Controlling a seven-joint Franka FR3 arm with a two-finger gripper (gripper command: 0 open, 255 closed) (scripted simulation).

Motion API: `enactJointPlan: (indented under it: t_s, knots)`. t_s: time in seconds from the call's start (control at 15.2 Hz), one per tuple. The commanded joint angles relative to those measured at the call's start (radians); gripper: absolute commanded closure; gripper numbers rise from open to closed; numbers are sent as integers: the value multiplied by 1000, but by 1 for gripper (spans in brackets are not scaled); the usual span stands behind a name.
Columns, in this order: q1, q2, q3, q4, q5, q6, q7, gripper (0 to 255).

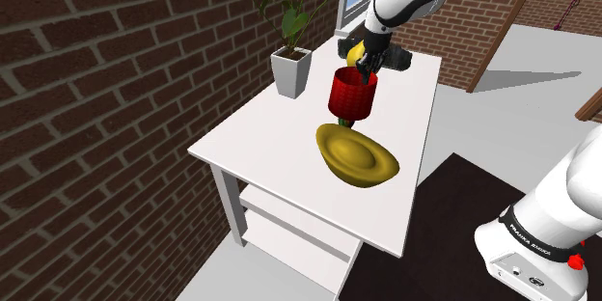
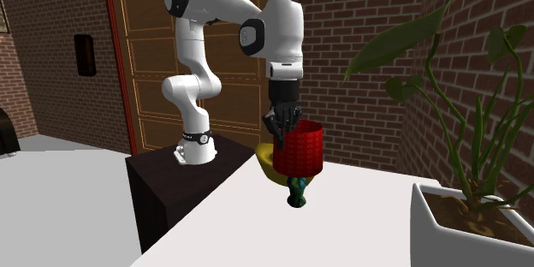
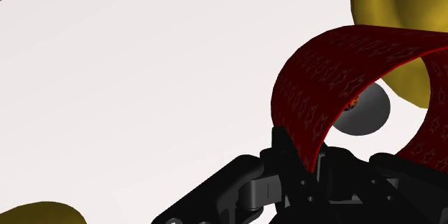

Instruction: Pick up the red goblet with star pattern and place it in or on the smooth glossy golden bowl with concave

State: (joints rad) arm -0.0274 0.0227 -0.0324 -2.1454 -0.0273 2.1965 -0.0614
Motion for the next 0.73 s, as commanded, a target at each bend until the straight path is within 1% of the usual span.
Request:
enactJointPlan:
  t_s: [0.0,0.66]
  knots:
    - [0,-6,0,7,0,-13,0,255]
    - [1,-55,1,89,0,-144,-2,255]
